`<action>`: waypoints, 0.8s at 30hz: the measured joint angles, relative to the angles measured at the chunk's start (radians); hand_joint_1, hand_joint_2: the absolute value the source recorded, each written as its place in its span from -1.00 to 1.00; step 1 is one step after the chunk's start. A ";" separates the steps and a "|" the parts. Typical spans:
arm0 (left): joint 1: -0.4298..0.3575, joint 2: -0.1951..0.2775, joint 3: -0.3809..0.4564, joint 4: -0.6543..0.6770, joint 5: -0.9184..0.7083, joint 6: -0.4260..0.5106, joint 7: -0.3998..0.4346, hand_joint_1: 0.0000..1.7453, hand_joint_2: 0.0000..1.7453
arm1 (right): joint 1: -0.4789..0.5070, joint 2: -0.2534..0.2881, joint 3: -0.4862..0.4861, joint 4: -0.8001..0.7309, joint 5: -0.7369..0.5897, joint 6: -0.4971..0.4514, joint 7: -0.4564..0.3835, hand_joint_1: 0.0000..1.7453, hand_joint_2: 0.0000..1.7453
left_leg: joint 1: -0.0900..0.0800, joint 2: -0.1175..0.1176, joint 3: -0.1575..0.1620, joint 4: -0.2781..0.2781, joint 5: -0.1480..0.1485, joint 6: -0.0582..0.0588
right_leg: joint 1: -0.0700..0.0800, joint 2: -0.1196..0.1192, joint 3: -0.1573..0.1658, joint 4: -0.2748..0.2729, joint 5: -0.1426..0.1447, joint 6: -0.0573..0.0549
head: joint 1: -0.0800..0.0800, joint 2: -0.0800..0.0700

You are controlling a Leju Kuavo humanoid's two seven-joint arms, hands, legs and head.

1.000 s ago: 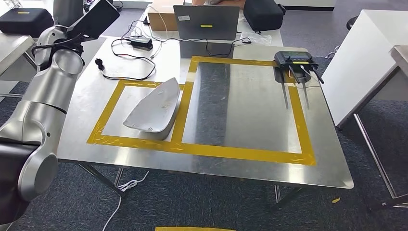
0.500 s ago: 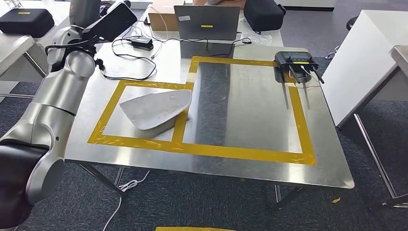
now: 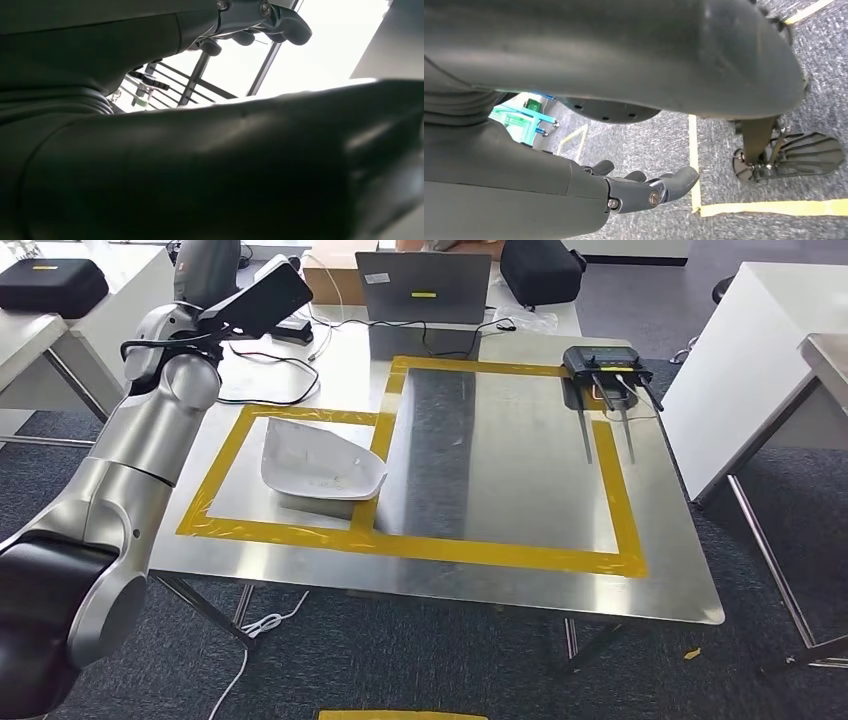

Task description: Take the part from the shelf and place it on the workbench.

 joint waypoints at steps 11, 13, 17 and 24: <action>0.017 0.032 -0.014 0.006 -0.002 -0.001 -0.002 -1.00 -1.00 | -0.001 0.001 0.000 0.000 0.007 0.000 0.000 -1.00 -1.00 | 0.000 -0.001 -0.103 0.262 -0.135 -0.035 | 0.009 0.001 -0.043 -0.017 0.032 -0.063 | -0.002 0.000; 0.019 0.033 -0.015 0.007 -0.002 -0.001 -0.002 -1.00 -1.00 | -0.001 0.001 0.000 0.000 0.008 0.000 0.000 -1.00 -1.00 | -0.002 -0.001 -0.028 0.138 -0.079 -0.024 | 0.012 0.001 -0.051 -0.017 0.042 -0.061 | -0.002 0.000; 0.013 0.034 -0.017 0.007 -0.002 -0.001 -0.004 -1.00 -1.00 | -0.001 0.002 0.000 0.000 0.008 0.000 0.000 -1.00 -1.00 | -0.016 -0.002 0.043 0.003 -0.040 -0.008 | 0.012 0.001 -0.058 -0.022 0.066 -0.039 | -0.003 0.000; 0.012 0.032 -0.023 0.007 -0.002 -0.001 -0.004 -1.00 -1.00 | -0.001 0.003 0.000 0.000 0.009 0.001 0.002 -1.00 -1.00 | -0.007 0.003 -0.013 -0.015 0.026 0.026 | 0.008 0.001 -0.138 0.203 -0.102 -0.005 | 0.001 0.000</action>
